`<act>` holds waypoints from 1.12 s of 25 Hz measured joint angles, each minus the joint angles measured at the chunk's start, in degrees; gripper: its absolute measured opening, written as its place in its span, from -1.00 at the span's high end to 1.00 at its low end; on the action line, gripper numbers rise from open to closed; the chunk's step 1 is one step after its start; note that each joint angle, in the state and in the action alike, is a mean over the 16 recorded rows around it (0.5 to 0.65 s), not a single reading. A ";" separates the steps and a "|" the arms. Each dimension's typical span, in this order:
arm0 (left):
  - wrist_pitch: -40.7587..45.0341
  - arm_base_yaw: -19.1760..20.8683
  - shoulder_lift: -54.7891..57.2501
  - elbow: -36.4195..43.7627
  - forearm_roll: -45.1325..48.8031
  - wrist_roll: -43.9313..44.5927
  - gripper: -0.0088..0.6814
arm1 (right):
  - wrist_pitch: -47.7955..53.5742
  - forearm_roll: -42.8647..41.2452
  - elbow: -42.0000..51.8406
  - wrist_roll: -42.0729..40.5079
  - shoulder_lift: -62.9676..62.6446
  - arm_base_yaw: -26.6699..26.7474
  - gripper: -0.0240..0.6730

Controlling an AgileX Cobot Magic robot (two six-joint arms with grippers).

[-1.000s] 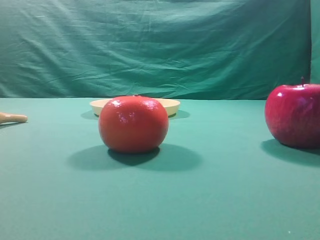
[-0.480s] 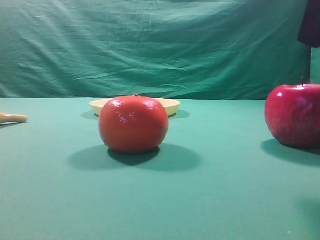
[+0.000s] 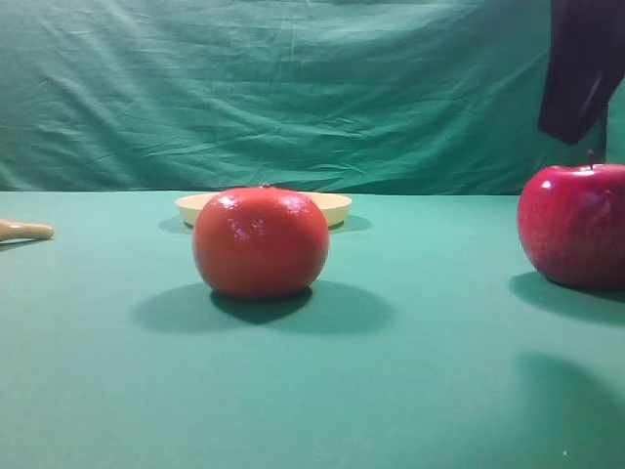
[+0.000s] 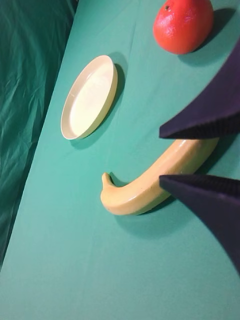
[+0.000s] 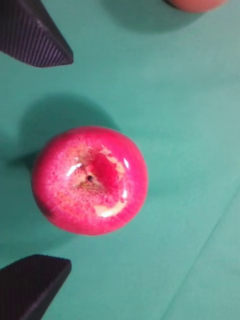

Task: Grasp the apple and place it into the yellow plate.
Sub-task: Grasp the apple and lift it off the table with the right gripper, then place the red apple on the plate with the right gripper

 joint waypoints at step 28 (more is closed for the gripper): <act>0.00 0.00 0.00 0.00 0.00 0.00 0.52 | 14.23 -0.30 -43.93 1.45 14.82 0.98 -0.53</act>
